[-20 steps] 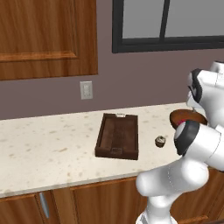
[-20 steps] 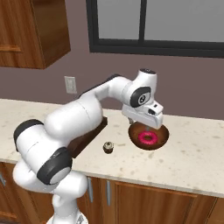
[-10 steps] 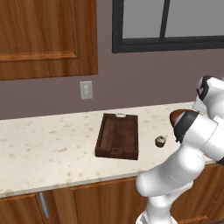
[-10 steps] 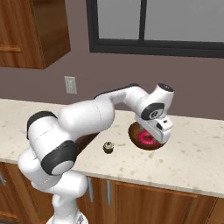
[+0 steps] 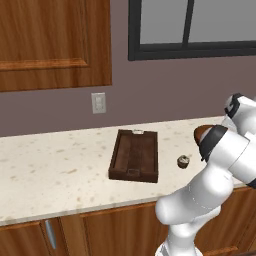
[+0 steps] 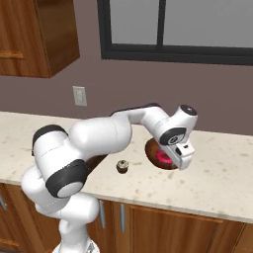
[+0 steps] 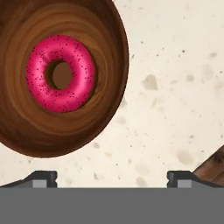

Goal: Place the bowl with donut and the cupcake onto the tray.

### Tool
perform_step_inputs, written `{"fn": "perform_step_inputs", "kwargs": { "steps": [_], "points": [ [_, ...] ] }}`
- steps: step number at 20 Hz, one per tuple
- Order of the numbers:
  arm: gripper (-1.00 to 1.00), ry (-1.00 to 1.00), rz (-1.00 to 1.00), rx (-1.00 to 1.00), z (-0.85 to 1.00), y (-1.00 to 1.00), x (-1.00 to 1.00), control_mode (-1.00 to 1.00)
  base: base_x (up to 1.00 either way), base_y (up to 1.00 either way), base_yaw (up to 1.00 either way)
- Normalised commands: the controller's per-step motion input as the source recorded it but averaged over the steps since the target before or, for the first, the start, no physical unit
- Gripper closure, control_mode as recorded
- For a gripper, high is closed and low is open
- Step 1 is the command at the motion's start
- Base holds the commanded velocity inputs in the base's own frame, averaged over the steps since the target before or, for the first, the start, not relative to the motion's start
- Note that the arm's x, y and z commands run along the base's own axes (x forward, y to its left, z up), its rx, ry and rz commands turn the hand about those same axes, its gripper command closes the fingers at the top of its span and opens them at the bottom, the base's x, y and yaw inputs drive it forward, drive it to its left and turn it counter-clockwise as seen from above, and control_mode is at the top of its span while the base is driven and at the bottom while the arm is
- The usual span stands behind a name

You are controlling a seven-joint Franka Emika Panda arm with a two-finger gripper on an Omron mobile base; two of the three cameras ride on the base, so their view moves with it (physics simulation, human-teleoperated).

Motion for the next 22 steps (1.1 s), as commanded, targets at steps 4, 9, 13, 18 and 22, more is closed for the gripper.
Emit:
{"fn": "perform_step_inputs", "kwargs": {
  "steps": [4,9,13,18,22],
  "points": [
    [-1.00,0.03,-0.19,-0.02,-0.23,0.00,0.26,-1.00,0.00,0.00,0.00],
    [-1.00,0.00,-0.18,0.00,-0.16,0.00,0.13,-1.00,0.00,0.00,0.00],
    [-1.00,0.00,-0.13,0.00,-0.17,-0.03,0.29,-1.00,0.00,0.00,0.00],
    [-1.00,0.01,-0.10,0.00,-0.02,-0.08,0.29,-1.00,0.00,0.00,0.00],
    [-1.00,0.02,-0.02,0.00,-0.01,-0.26,0.09,-1.00,0.00,0.00,0.00]
  ]
}}
